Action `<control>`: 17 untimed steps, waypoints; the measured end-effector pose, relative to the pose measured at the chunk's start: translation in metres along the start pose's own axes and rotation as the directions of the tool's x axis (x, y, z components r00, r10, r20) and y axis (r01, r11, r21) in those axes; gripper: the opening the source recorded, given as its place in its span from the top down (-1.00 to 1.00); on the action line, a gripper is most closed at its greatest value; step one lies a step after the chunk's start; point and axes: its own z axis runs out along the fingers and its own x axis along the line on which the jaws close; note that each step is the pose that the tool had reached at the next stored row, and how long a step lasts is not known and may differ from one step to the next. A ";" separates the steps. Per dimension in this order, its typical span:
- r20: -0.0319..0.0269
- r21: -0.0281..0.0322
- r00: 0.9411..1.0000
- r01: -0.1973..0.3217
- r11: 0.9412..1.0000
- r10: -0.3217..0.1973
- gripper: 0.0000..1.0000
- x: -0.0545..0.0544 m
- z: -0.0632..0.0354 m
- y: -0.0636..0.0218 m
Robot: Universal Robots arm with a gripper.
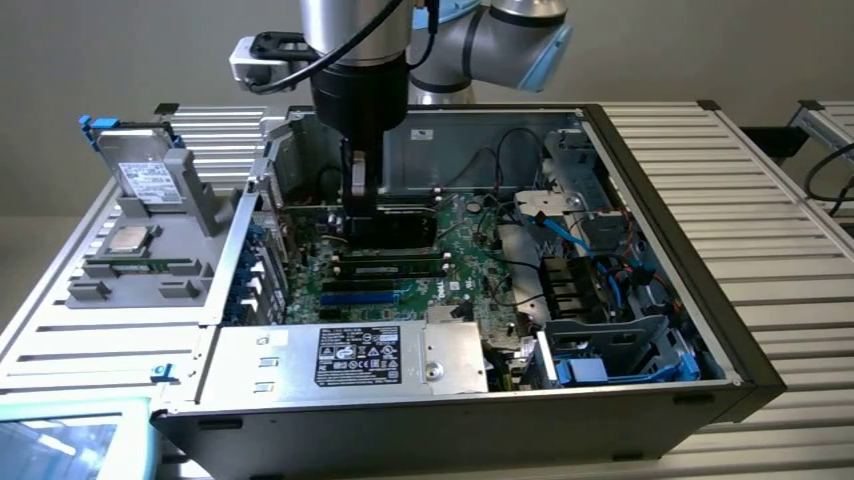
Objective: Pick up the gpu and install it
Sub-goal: 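Insert the gpu into the slot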
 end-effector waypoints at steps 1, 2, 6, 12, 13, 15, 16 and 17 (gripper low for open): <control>0.000 0.000 1.000 0.000 1.000 0.000 0.44 0.001 0.0018 0.0000; 0.000 0.000 1.000 0.000 1.000 0.000 0.44 0.001 0.0036 0.0001; 0.000 0.000 1.000 0.000 1.000 0.000 0.44 0.002 0.0108 0.0002; 0.000 0.000 1.000 0.000 1.000 0.000 0.44 0.003 0.0220 0.0017; 0.000 0.000 1.000 0.000 1.000 0.000 0.44 0.003 0.0238 0.0021; 0.000 0.000 1.000 0.000 1.000 0.000 0.44 0.003 0.0274 0.0029; 0.000 0.000 1.000 0.000 1.000 0.000 0.44 0.003 0.0292 0.0033; 0.000 0.000 1.000 0.000 1.000 0.000 0.44 0.003 0.0310 0.0038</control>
